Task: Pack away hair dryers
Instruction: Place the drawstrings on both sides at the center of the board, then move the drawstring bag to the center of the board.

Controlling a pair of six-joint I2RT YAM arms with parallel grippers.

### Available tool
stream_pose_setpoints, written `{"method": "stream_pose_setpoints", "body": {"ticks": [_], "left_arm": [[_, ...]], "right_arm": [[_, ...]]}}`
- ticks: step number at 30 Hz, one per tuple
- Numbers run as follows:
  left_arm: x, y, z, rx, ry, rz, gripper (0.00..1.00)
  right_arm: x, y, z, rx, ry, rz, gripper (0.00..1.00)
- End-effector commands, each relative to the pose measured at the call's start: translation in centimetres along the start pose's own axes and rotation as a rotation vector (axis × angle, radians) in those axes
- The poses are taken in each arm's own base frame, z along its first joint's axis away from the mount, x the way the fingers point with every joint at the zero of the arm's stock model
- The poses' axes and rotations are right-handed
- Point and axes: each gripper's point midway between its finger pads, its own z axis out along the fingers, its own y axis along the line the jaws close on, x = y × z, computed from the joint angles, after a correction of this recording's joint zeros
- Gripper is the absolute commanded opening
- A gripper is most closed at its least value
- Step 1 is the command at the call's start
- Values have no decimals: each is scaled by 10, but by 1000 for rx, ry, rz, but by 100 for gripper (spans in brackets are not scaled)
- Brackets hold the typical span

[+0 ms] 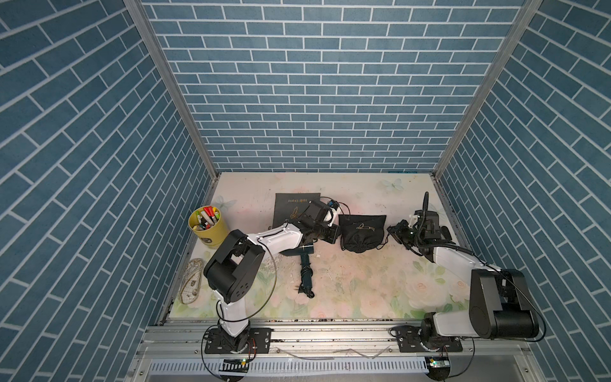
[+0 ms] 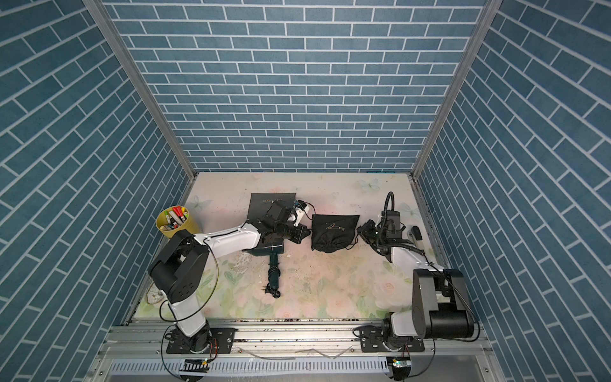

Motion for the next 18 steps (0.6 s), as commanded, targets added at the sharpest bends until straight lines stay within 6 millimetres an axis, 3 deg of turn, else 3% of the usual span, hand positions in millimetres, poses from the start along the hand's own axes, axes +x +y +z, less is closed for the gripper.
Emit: {"method": "stream_pose_setpoints", "body": {"ticks": [1,18], "left_arm": [[2,-9,9,60,36,-33,6],[-5,-23,51,104,71,-42,9]], "right_arm": [[1,-10,6,52,9,-21,0],[-2,-19,26,67,37,-5,0]]}}
